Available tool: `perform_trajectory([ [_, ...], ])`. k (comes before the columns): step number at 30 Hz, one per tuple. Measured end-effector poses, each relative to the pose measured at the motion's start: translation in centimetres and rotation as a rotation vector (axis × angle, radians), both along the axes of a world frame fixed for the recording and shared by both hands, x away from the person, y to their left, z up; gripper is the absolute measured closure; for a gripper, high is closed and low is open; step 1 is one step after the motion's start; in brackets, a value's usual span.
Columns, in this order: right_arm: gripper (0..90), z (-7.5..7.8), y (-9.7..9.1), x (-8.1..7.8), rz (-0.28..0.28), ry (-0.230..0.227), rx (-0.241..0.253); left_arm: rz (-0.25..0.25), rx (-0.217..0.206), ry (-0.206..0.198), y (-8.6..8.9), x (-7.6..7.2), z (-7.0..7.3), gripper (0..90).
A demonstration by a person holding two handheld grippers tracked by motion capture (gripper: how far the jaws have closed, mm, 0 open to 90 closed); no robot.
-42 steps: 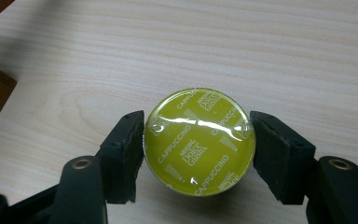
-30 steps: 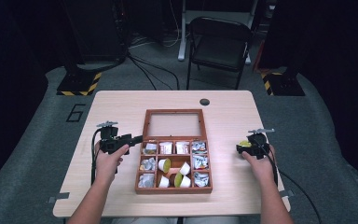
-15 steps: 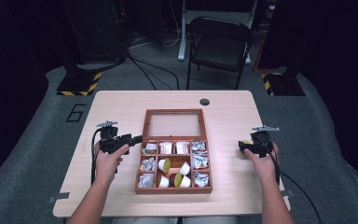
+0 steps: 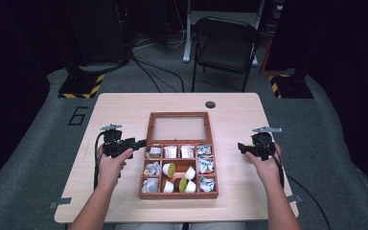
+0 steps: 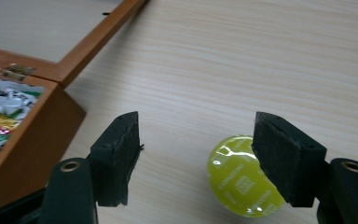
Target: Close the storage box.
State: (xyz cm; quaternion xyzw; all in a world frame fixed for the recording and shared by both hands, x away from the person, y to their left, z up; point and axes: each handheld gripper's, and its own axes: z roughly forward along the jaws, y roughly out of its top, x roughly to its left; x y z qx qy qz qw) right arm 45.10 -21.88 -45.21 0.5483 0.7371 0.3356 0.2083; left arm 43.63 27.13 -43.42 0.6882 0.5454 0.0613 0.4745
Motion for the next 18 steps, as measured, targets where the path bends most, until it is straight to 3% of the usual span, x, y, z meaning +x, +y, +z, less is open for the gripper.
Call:
perform_trajectory([
  [6, 32.5, 0.4, 1.1, -0.3, 0.042, 0.001, 0.014, 0.001, -0.018, -0.006, 0.0, 0.1, 0.2, 33.3],
  [10, 33.8, 0.6, 1.5, -0.5, 0.067, -0.001, 0.009, 0.002, -0.013, -0.004, -0.1, 0.2, 0.2, 33.2],
  [18, 34.9, 1.3, 2.0, -0.9, 0.086, 0.001, 0.045, -0.018, 0.007, -0.001, -0.5, 0.2, 0.3, 33.3],
])
